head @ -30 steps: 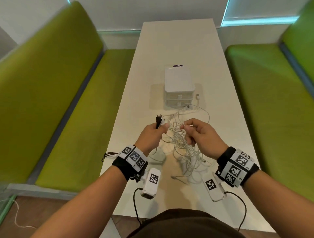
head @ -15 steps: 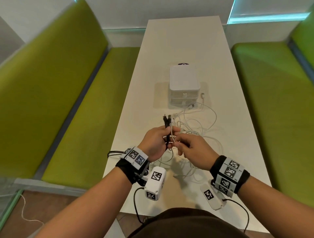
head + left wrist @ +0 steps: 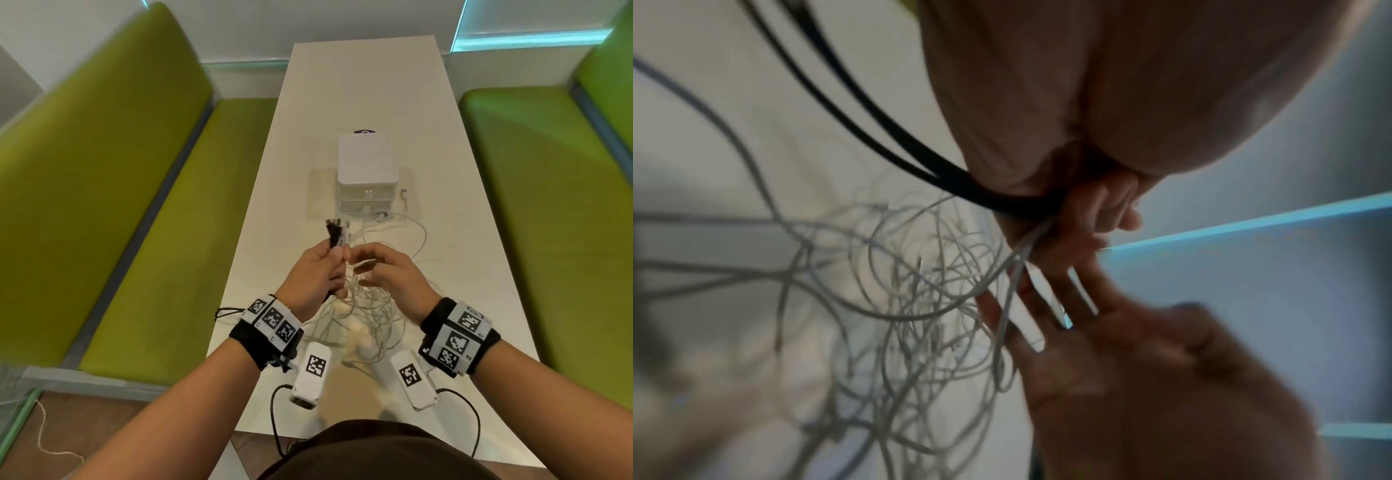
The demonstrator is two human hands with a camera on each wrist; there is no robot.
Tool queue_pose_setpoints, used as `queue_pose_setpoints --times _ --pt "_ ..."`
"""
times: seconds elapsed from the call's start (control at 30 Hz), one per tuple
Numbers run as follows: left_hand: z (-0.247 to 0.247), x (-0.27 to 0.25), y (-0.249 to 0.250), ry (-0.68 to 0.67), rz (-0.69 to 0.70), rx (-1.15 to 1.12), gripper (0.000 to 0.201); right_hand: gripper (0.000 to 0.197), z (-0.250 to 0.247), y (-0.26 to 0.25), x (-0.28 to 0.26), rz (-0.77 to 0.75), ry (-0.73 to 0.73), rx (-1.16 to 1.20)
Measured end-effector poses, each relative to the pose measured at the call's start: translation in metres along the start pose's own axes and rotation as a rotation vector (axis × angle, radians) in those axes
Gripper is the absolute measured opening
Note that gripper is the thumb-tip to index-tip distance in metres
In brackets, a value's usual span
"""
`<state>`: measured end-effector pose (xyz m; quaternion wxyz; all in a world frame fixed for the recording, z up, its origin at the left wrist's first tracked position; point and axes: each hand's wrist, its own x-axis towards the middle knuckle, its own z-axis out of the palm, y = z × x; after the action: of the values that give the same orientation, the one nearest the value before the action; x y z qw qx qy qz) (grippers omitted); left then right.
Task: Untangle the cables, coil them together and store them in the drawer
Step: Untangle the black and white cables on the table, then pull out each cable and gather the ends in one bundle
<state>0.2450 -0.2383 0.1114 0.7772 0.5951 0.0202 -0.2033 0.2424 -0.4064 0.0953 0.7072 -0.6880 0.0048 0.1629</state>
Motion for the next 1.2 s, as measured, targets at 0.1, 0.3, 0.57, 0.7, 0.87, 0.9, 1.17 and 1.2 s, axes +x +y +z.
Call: queue_pose_setpoints --times 0.1,0.3,0.57,0.7,0.87,0.9,1.17,1.2 --pt "0.009 -0.003 -0.001 -0.061 -0.012 0.23 0.018 0.042 0.008 -0.006 0.001 -0.004 -0.132 0.016" --pt "-0.004 -0.001 -0.006 -0.127 0.028 0.403 0.029 0.033 0.016 -0.01 0.003 -0.178 -0.079 -0.148" --pt "-0.044 -0.004 0.008 -0.258 -0.098 1.042 0.028 0.043 0.019 -0.021 0.004 -0.144 0.022 0.341" --pt "-0.069 -0.012 0.001 -0.233 -0.081 1.238 0.018 0.037 0.011 -0.029 0.004 -0.057 0.045 0.484" --pt "-0.091 -0.018 -0.015 -0.046 0.169 1.278 0.026 0.037 0.01 -0.035 0.006 -0.064 0.058 0.415" --pt "-0.093 -0.02 -0.016 0.008 0.174 1.245 0.025 0.036 0.009 -0.036 0.007 -0.074 0.065 0.392" --pt "-0.097 -0.023 -0.007 0.048 0.039 1.296 0.055 0.033 -0.012 -0.053 0.01 -0.25 0.209 0.066" --pt "-0.1 -0.024 -0.006 0.017 0.002 1.329 0.054 0.033 -0.017 -0.055 0.009 -0.258 0.237 0.03"
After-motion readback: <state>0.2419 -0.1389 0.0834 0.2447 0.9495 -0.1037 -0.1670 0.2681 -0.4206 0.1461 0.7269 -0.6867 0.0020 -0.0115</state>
